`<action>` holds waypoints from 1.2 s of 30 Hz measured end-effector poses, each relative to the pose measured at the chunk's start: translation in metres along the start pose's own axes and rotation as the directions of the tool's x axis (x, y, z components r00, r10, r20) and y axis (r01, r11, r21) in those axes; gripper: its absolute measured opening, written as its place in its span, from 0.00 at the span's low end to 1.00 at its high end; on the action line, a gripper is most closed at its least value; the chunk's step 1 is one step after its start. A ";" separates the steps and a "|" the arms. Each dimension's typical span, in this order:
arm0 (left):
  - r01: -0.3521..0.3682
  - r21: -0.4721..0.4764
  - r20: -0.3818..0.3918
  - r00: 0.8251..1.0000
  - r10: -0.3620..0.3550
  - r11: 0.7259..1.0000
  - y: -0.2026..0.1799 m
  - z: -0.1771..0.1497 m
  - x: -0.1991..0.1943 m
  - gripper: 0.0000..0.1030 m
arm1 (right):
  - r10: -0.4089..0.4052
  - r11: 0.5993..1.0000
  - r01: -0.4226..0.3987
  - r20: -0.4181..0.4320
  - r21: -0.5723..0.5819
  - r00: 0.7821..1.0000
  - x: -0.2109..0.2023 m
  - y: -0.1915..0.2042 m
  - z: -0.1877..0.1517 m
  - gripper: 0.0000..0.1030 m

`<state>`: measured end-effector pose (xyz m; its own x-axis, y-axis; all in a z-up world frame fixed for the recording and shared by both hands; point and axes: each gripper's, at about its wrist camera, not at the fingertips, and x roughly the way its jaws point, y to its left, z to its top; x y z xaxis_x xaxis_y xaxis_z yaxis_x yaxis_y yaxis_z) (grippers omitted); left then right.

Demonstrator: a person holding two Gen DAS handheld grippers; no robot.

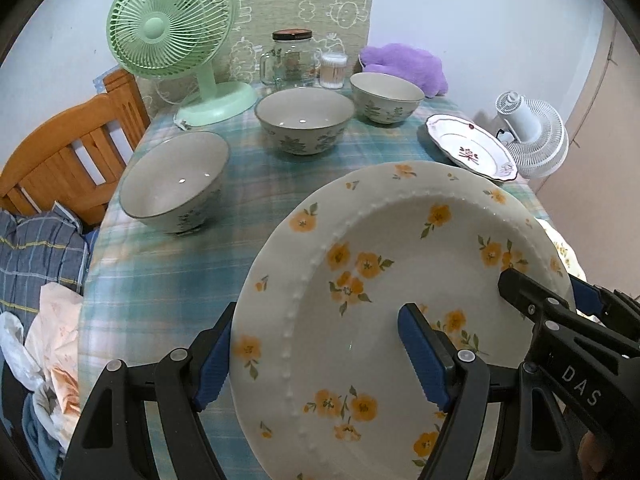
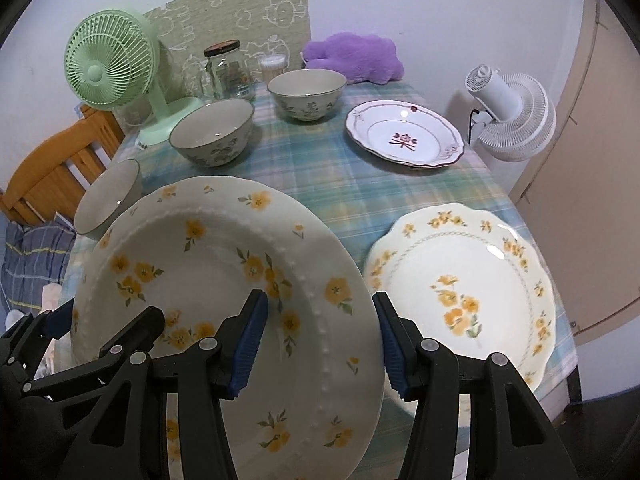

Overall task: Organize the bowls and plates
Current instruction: 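Lift the beaded-rim plate with both grippers and carry it over the scalloped plate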

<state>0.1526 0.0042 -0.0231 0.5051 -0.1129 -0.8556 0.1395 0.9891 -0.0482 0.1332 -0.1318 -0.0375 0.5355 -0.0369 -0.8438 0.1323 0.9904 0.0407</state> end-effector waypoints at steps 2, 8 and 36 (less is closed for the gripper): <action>0.001 -0.007 0.000 1.000 -0.001 1.000 -0.010 0.001 0.001 0.76 | 0.004 1.000 -0.004 -0.005 -0.002 1.000 0.000 -0.010 0.002 0.55; 0.003 -0.025 -0.001 1.000 -0.003 1.000 -0.044 0.006 0.005 0.76 | 0.006 1.000 -0.006 -0.011 -0.016 1.000 0.001 -0.044 0.010 0.55; 0.043 -0.039 -0.080 0.996 -0.046 0.998 -0.188 0.004 0.065 0.76 | -0.032 0.999 0.031 -0.074 -0.025 0.997 0.036 -0.200 0.023 0.55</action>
<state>0.1624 -0.1896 -0.0673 0.4283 -0.1500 -0.8911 0.1274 0.9863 -0.1048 0.1455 -0.3342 -0.0638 0.4673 -0.0590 -0.8821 0.1282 0.9917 0.0016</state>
